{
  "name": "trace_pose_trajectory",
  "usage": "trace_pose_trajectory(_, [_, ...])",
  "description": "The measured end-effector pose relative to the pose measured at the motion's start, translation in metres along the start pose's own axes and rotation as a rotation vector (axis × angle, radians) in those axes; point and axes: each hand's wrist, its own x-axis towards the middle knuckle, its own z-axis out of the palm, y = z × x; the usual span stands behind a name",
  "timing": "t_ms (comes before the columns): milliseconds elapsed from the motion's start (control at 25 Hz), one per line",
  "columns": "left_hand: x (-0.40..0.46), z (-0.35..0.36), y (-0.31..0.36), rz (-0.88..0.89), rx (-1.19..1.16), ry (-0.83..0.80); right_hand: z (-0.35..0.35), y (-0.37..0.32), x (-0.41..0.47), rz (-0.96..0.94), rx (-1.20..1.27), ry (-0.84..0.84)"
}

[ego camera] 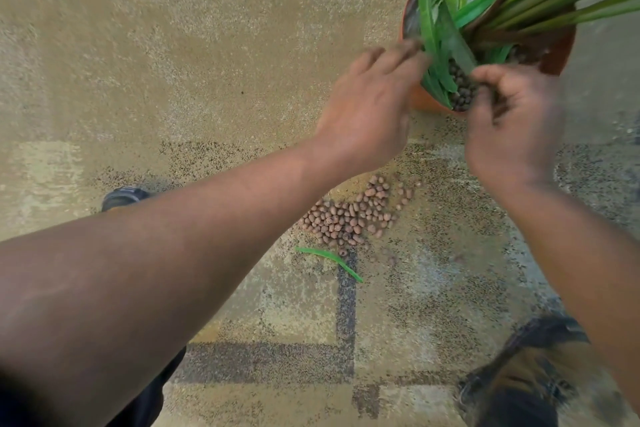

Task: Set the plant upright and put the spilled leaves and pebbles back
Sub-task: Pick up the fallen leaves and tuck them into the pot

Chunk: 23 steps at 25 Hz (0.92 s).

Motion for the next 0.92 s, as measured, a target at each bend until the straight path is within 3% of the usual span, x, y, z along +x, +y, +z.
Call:
trace_pose_trajectory(120, [-0.001,0.005,-0.008,0.037,0.128,-0.098,0.012,-0.01,-0.004,0.022,-0.105,-0.164])
trace_pose_trajectory(280, [-0.039,0.019,-0.031,-0.004,-0.045,0.104,0.024,-0.031,-0.043,0.009,-0.247,-0.126])
trace_pose_trajectory(320, [-0.055,0.027,-0.039,-0.051,-0.057,0.051,0.028,-0.033,-0.056,-0.022,-0.213,-0.163])
trace_pose_trajectory(400, [-0.093,0.044,-0.059,-0.142,-0.033,-0.203,0.041,-0.033,-0.085,-0.057,-0.211,-0.355])
trace_pose_trajectory(520, [-0.146,0.069,-0.08,-0.261,0.005,-0.654,0.064,-0.029,-0.134,0.004,-0.21,-0.912])
trace_pose_trajectory(600, [-0.171,0.081,-0.086,-0.3,0.03,-0.807,0.076,-0.024,-0.163,0.158,-0.174,-1.195])
trace_pose_trajectory(800, [-0.188,0.099,-0.083,-0.22,0.136,-0.877,0.101,-0.012,-0.205,0.347,-0.177,-1.288])
trace_pose_trajectory(920, [-0.189,0.101,-0.082,-0.151,0.216,-0.931,0.106,-0.011,-0.214,0.297,-0.184,-1.337])
